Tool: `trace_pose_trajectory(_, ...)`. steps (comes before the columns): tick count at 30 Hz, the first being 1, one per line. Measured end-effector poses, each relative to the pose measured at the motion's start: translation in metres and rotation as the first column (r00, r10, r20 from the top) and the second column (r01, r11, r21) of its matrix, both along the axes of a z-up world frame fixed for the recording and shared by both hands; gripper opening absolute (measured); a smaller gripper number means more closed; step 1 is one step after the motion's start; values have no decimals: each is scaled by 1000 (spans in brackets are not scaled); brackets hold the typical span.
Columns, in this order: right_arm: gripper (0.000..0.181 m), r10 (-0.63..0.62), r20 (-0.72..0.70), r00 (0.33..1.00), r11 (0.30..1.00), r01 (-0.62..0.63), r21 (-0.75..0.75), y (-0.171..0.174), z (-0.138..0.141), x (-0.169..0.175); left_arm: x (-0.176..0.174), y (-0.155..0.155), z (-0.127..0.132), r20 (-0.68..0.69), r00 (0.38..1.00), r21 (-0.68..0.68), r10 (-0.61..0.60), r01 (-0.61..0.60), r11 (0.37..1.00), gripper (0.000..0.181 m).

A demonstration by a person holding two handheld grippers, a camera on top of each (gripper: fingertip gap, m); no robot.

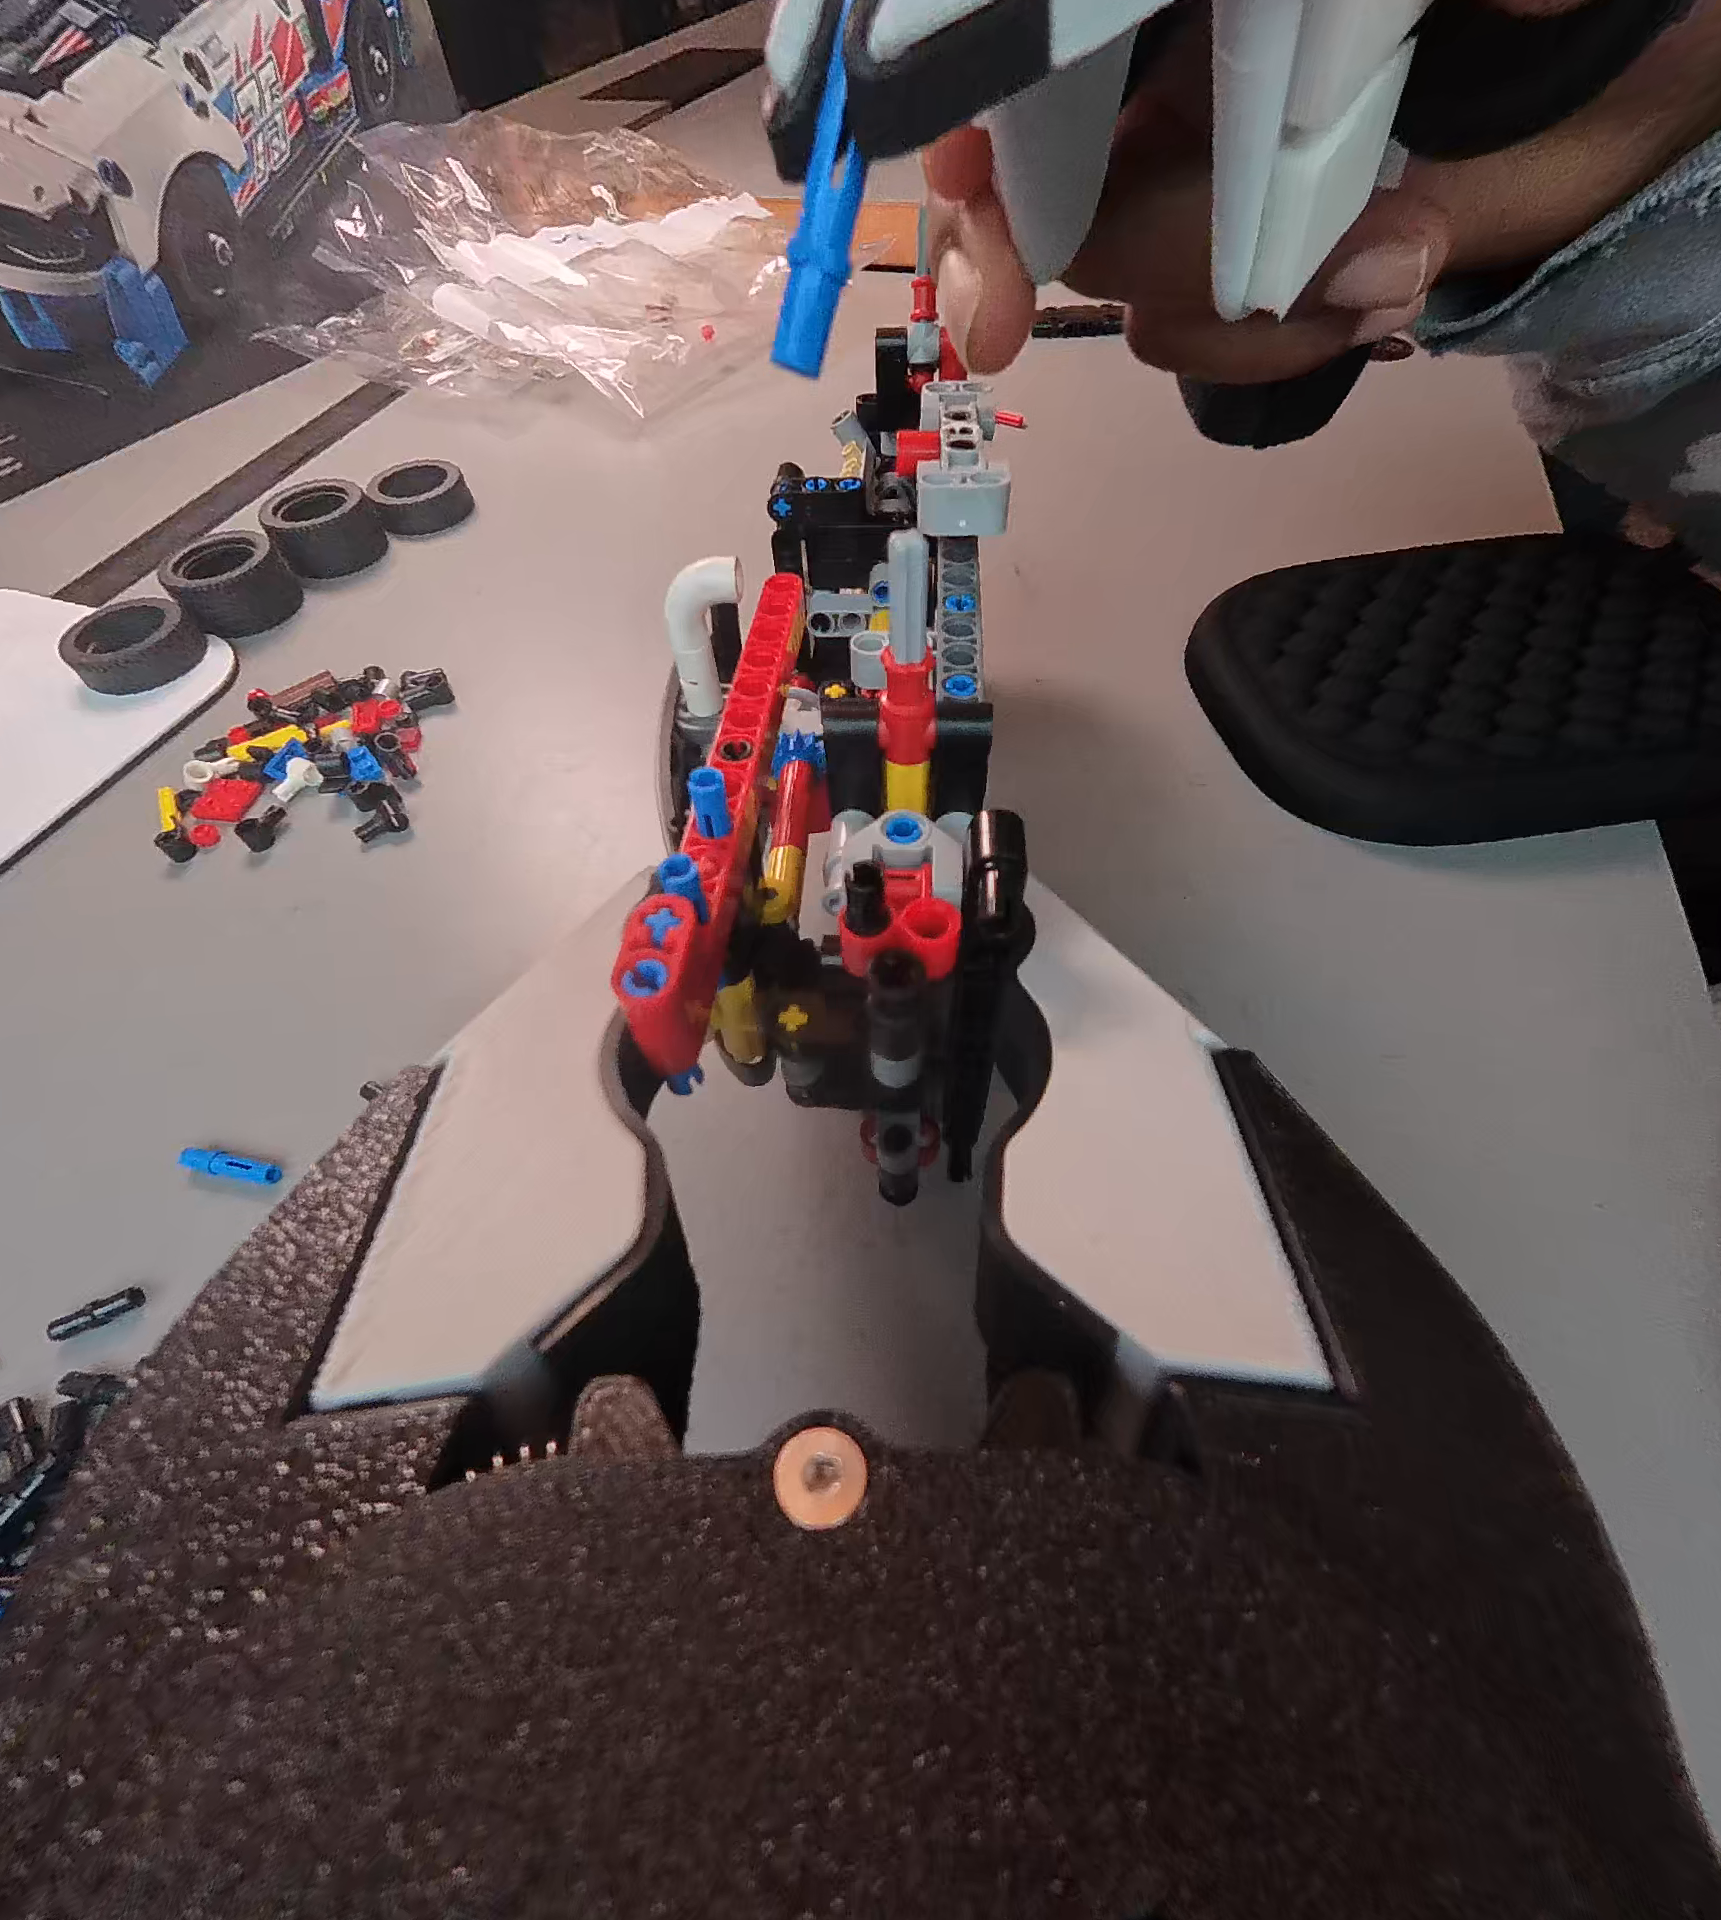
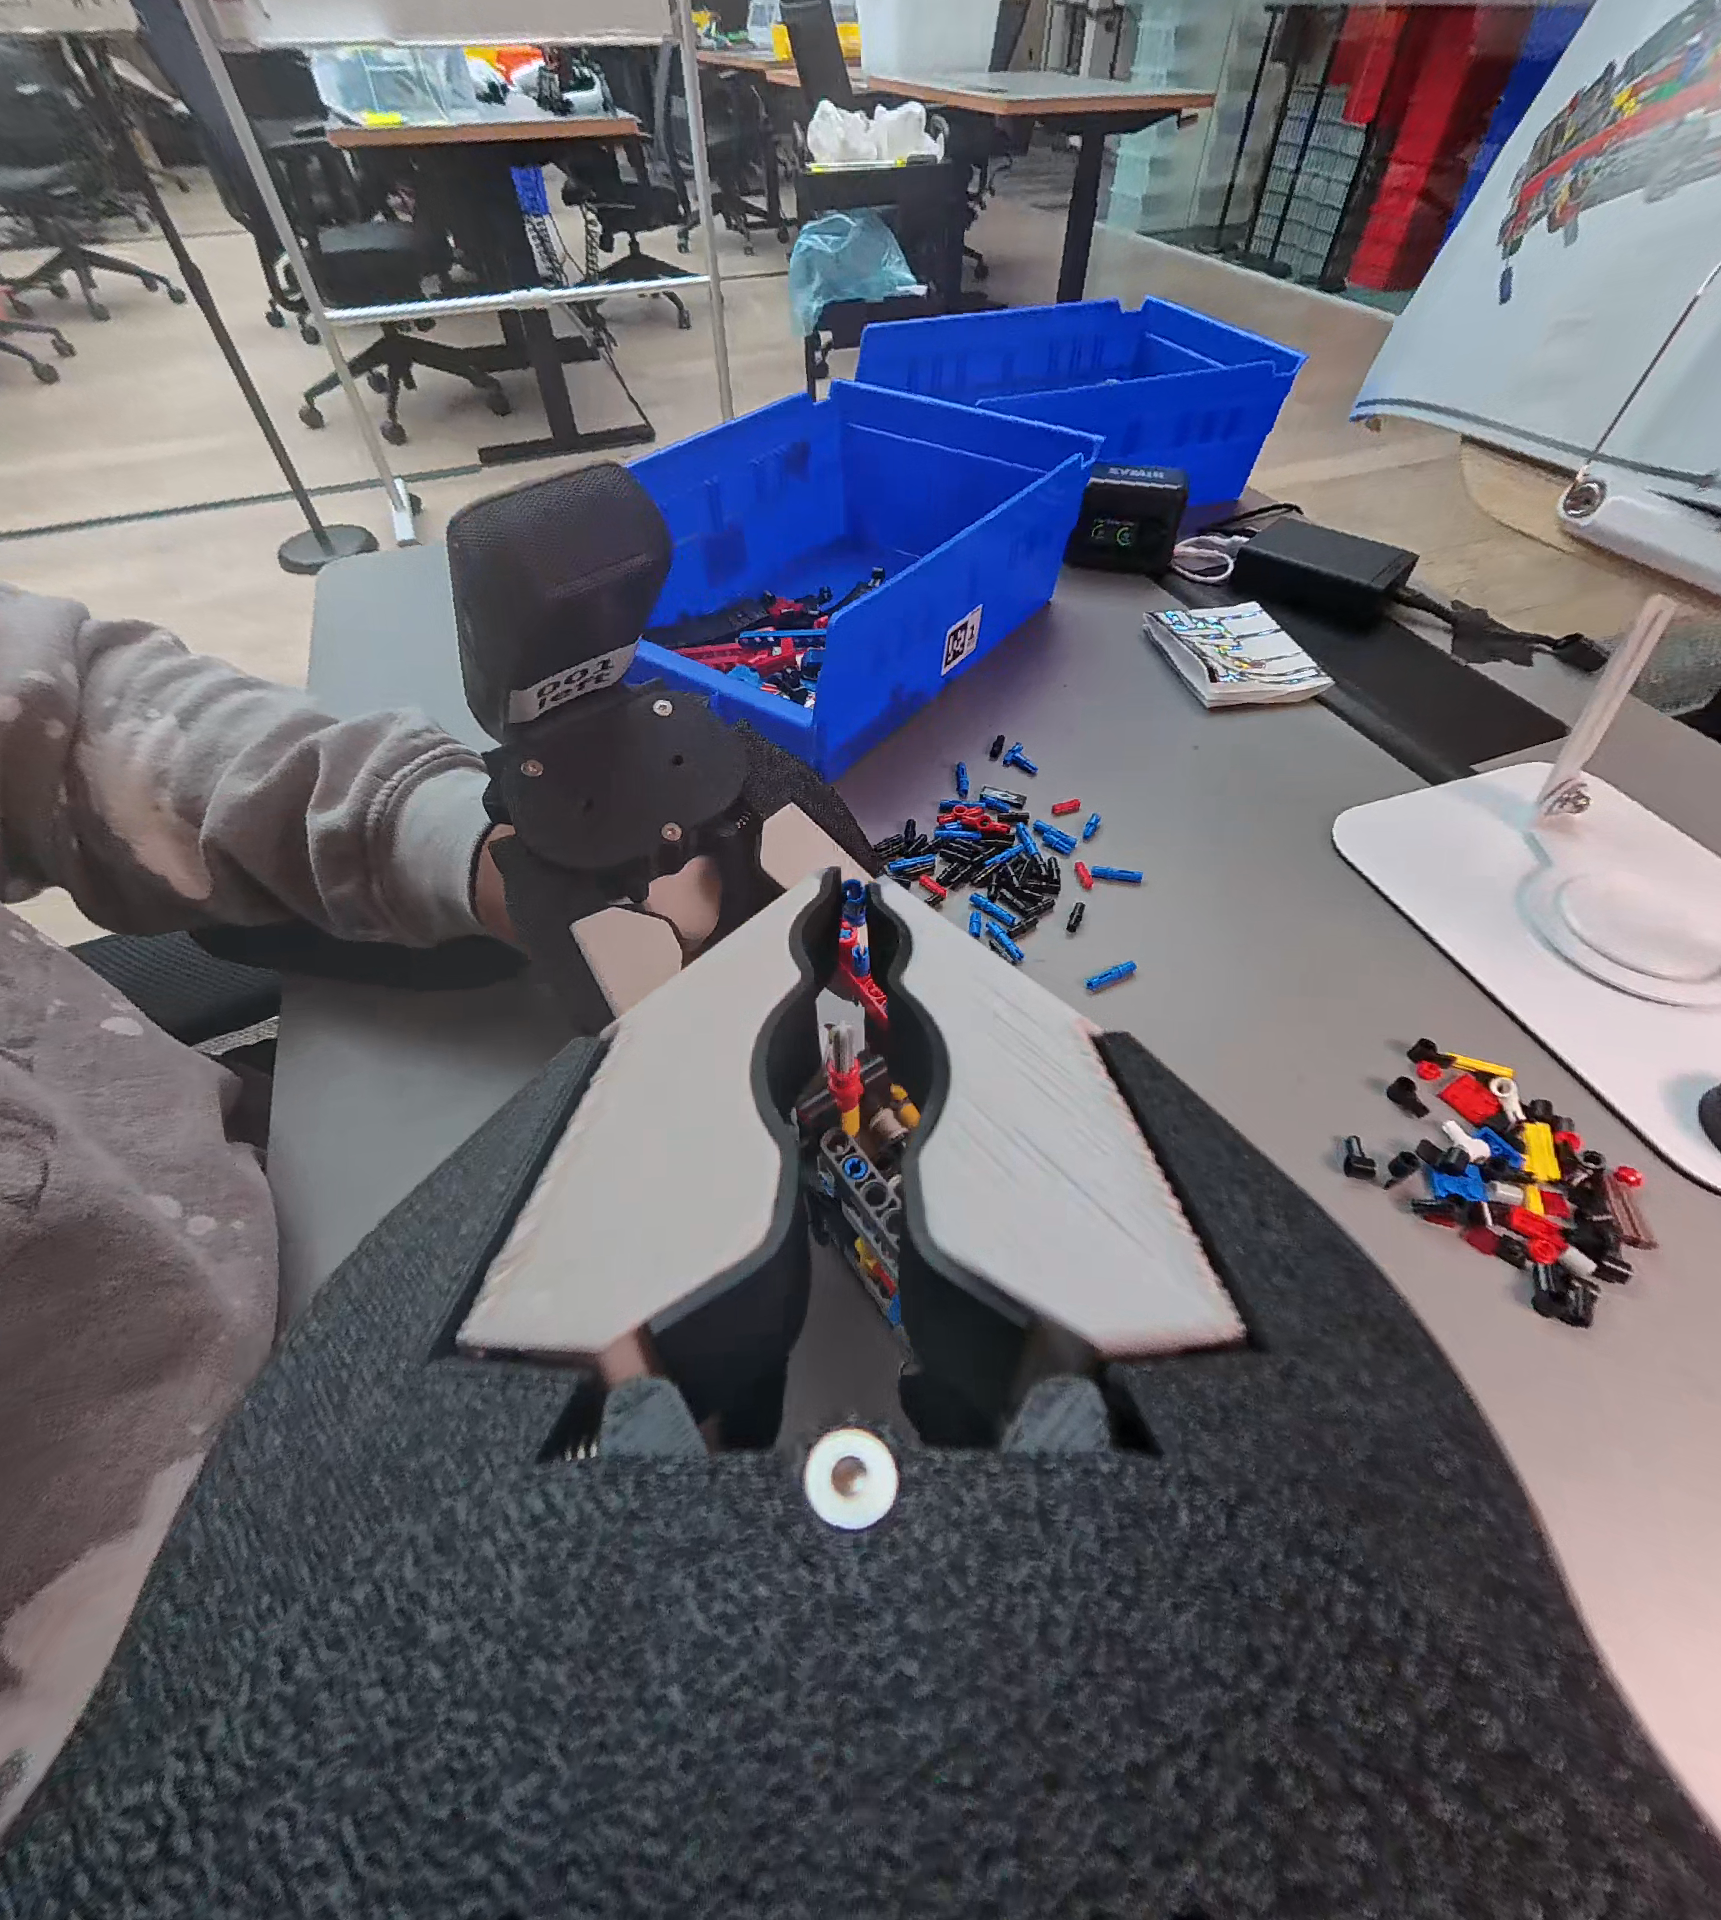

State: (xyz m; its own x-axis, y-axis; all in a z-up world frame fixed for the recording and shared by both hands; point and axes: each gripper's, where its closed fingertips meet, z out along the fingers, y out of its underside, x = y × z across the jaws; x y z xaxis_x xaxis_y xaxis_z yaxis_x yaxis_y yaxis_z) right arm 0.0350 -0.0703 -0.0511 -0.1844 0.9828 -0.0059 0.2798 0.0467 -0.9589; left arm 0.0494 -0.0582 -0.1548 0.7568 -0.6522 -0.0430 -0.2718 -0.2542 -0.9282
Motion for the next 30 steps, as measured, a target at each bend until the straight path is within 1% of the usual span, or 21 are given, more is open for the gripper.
trace_pose_trajectory(5, 3, 1, 4, 1000, 1000, -1, 5, 5, -6, -4, 3, -4, 3, 19, 999, -1, -38, 38, 999, 68)
trace_pose_trajectory(13, 3, 6, -2, 1000, 1000, -6, 8, 8, -11, -11, -1, -4, 4, 41, 998, -24, -42, 43, 999, 74)
trace_pose_trajectory(15, 4, 9, -5, 1000, 1000, -9, 8, 8, -12, -11, -2, -4, 4, 50, 998, -29, -41, 43, 999, 72)
trace_pose_trajectory(16, 4, 8, -7, 1000, 1000, -8, 11, 8, -13, -11, -2, -4, 4, 54, 998, -33, -40, 42, 999, 69)
trace_pose_trajectory(17, 4, 6, -8, 1000, 1000, -6, 14, 8, -14, -11, -2, -4, 4, 57, 998, -38, -39, 41, 998, 62)
trace_pose_trajectory(24, 4, 20, -18, 1000, 1000, -20, -7, 6, -17, -12, -9, -3, 6, 92, 995, -68, -39, 45, 997, 67)
trace_pose_trajectory(30, 4, 66, -34, 997, 991, -69, -112, -4, -23, -17, -18, -9, 11, 84, 994, -89, -64, 72, 993, 62)
